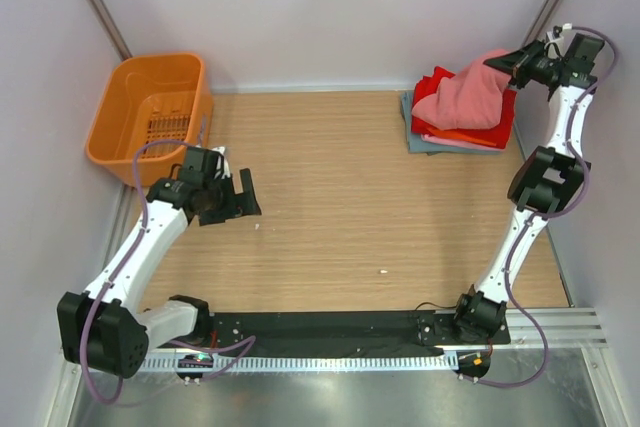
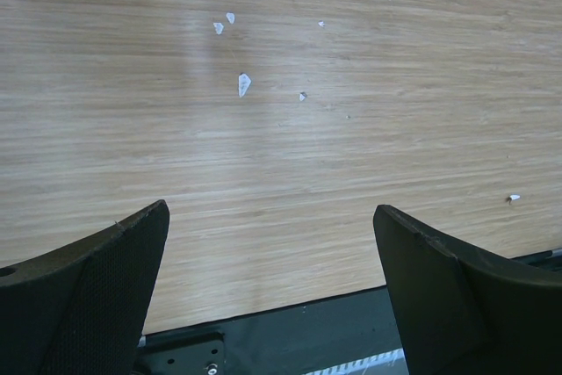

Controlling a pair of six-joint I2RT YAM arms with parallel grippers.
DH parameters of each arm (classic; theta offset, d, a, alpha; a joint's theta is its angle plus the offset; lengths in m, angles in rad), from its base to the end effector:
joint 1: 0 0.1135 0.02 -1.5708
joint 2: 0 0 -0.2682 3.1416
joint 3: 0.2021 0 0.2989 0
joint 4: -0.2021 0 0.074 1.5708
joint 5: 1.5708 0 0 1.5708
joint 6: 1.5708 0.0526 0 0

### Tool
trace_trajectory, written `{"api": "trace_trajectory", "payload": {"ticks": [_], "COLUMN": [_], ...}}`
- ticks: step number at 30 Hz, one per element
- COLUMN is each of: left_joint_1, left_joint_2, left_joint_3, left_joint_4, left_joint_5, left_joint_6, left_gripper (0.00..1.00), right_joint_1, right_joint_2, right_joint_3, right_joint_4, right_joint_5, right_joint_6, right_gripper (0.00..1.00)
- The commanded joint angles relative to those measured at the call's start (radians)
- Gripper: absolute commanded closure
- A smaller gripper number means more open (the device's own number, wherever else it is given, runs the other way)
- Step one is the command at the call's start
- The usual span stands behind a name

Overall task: Fold and stack the t-shirts
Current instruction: Neatly place the folded tshirt to the corner

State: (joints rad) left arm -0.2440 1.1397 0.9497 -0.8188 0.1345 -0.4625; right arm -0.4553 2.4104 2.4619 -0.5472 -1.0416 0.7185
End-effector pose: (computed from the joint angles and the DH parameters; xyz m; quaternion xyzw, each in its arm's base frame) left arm 0.2642 -0.0730 0.2541 -0.0860 0.9549 -0.1563 0.2373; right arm 0.5565 -0.2219 0.3198 0.2005 0.7615 0.4820 0.3842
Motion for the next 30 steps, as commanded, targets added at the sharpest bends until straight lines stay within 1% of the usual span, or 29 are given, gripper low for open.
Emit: {"api": "trace_trajectory", "payload": {"ticks": [1,3,5,6,9,10,11,12,13,14,16,19,23,24,25,26,27,29,30], "left_joint_1": [-0.009,-0.009,-0.012,-0.014,-0.017,-0.017,-0.017,-0.017,-0.017,-0.018,-0.024,-0.037,-0.043,-0.044,-0.044,-0.044,-0.044,-0.044,-0.046], "left_joint_2": [0.006,0.011,0.014,0.017,0.026,0.026,0.028,0.029,0.026,0.022,0.014,0.008,0.006,0.000,-0.003,-0.004,-0.011,-0.014,-0.015], "left_joint_3": [0.001,0.000,0.000,0.000,0.001,0.001,0.001,0.003,0.003,0.001,0.001,0.001,0.003,0.004,0.003,0.001,0.003,0.003,0.003], "left_joint_4": [0.020,0.018,0.018,0.018,0.018,0.018,0.018,0.017,0.017,0.017,0.017,0.017,0.012,0.010,0.013,0.015,0.015,0.015,0.015], "left_joint_5": [-0.013,-0.015,-0.018,-0.018,-0.016,-0.015,-0.016,-0.016,-0.016,-0.018,-0.024,-0.032,-0.033,-0.035,-0.035,-0.035,-0.035,-0.035,-0.035], "left_joint_6": [0.010,0.010,0.010,0.010,0.010,0.010,0.010,0.010,0.010,0.010,0.008,0.008,0.007,0.007,0.007,0.007,0.007,0.007,0.007], "left_gripper": [0.00,0.00,0.00,0.00,0.00,0.00,0.00,0.00,0.00,0.00,0.00,0.00,0.00,0.00,0.00,0.00,0.00,0.00,0.00], "right_joint_1": [-0.005,-0.011,-0.028,-0.036,-0.062,-0.065,-0.068,-0.071,-0.071,-0.071,-0.074,-0.074,-0.074,-0.074,-0.071,-0.071,-0.069,-0.068,-0.068], "right_joint_2": [0.004,0.027,0.050,0.053,0.053,0.050,0.046,0.035,0.030,0.027,0.020,0.027,0.009,-0.008,-0.026,-0.078,-0.106,-0.196,-0.227], "right_joint_3": [0.006,0.011,0.029,0.038,0.080,0.106,0.117,0.132,0.158,0.160,0.151,0.146,0.164,0.164,0.157,0.149,0.120,0.086,0.071], "right_joint_4": [0.285,0.276,0.212,0.131,0.000,-0.088,-0.132,-0.211,-0.235,-0.249,-0.275,-0.293,-0.333,-0.359,-0.373,-0.390,-0.398,-0.396,-0.392], "right_joint_5": [-0.121,-0.118,-0.103,-0.086,0.014,0.043,0.122,0.164,0.202,0.251,0.301,0.393,0.527,0.629,0.697,0.766,0.899,1.007,1.037], "right_joint_6": [0.180,0.161,0.130,0.064,-0.023,-0.086,-0.114,-0.173,-0.198,-0.215,-0.258,-0.289,-0.315,-0.324,-0.332,-0.346,-0.349,-0.346,-0.344], "right_gripper": [0.94,0.94,0.93,0.92,0.87,0.85,0.79,0.75,0.70,0.55,0.38,0.25,0.22,0.21,0.20,0.19,0.18,0.13,0.12]}}
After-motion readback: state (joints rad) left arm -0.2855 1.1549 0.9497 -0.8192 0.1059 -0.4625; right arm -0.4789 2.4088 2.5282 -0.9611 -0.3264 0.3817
